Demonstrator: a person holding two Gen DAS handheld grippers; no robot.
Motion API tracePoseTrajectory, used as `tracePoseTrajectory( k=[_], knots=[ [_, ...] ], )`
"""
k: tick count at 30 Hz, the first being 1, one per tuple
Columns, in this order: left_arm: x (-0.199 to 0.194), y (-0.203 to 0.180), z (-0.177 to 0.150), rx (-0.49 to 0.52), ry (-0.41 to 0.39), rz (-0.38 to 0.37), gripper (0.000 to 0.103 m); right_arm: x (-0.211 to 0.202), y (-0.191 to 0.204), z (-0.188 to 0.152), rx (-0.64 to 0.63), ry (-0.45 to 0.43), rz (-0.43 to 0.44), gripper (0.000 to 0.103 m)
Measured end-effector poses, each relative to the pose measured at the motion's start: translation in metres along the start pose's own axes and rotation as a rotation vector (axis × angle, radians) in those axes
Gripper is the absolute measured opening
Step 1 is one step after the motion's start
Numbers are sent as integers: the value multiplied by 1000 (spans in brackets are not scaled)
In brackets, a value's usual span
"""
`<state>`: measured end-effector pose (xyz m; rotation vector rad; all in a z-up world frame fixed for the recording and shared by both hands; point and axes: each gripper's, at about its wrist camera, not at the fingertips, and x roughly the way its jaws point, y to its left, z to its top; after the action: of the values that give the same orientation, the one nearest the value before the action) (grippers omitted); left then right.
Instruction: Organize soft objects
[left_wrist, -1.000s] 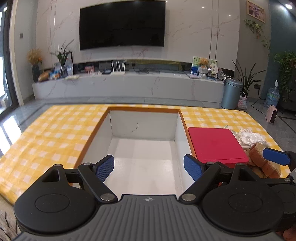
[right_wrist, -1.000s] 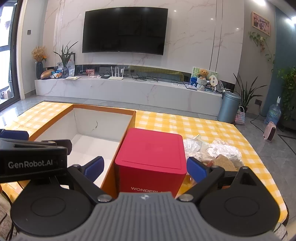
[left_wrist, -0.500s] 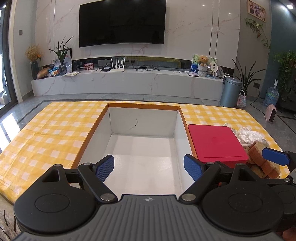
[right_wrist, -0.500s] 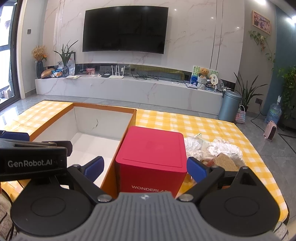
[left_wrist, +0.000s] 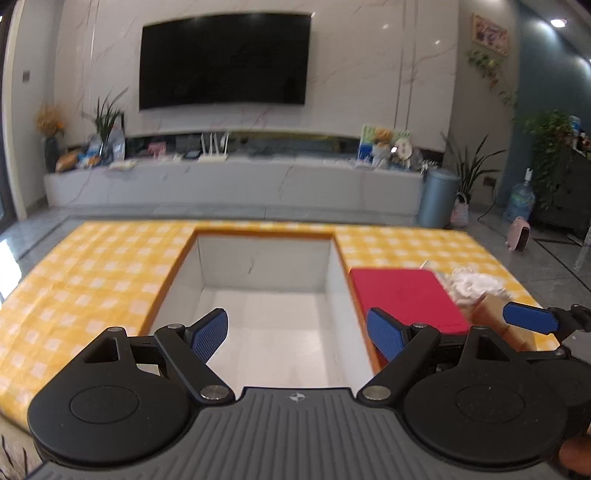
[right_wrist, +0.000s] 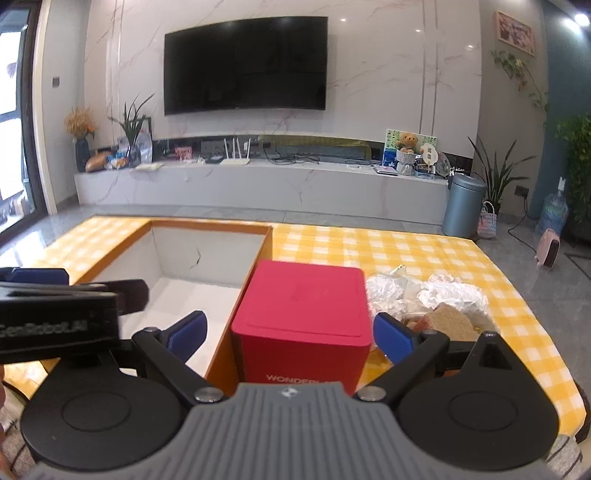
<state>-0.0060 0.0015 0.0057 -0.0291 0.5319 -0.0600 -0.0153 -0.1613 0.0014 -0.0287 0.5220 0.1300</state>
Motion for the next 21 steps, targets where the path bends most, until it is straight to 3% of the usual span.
tracePoseTrajectory(
  k=[4,8,15,21],
  knots=[
    [-4,-9,6,47,-29,-18,100,-7,-22,3,16,-16,-42,98],
    [0,-15,14,69,6,-73,100,-9,-61,9,87,-11,-87,98],
    [11,-24,26,69,78,-162,100,-19,-133,8,217,-40,-313,98],
    [28,-50,42,104,127,-231,100,-9,-169,-3,262,13,-331,98]
  ],
)
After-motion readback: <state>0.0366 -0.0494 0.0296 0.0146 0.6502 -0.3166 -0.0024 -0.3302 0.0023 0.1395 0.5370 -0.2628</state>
